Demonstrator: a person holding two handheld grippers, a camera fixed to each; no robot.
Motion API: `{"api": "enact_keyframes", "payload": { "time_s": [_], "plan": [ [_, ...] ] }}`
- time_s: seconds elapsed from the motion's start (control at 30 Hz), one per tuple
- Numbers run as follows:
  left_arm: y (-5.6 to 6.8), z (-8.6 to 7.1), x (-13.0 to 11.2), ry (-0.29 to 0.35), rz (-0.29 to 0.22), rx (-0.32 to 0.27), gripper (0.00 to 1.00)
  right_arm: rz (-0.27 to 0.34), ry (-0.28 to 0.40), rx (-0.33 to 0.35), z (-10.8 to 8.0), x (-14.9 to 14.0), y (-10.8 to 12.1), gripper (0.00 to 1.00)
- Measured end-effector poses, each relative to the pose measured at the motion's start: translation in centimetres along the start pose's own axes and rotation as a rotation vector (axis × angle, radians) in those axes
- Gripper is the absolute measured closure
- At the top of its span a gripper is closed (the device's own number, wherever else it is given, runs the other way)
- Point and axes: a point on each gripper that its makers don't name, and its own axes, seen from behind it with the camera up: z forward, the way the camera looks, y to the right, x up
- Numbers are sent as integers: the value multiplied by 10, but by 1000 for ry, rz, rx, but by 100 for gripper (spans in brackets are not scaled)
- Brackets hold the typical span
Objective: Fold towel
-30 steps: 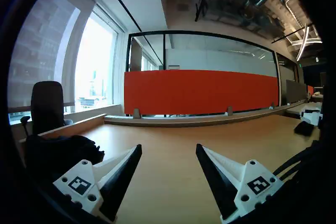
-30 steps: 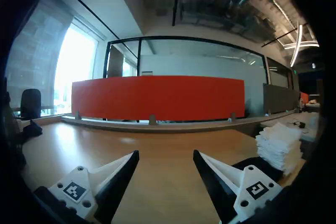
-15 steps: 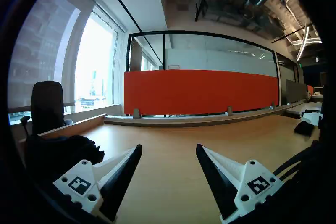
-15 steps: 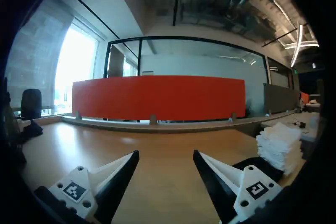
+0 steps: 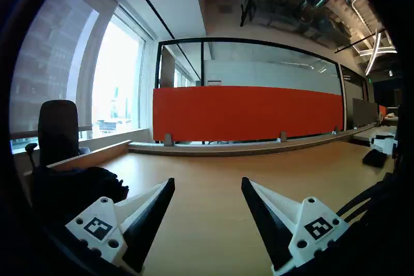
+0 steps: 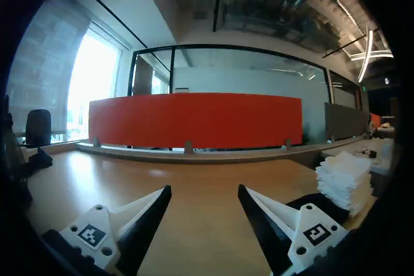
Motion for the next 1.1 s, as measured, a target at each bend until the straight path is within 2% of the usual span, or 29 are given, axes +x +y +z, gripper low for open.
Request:
{"api": "enact_keyframes", "payload": {
  "time_s": [1.1],
  "plan": [
    [-1, 2, -3, 0, -3, -1, 5, 0, 0, 0, 0, 0, -1, 0]
  ]
}}
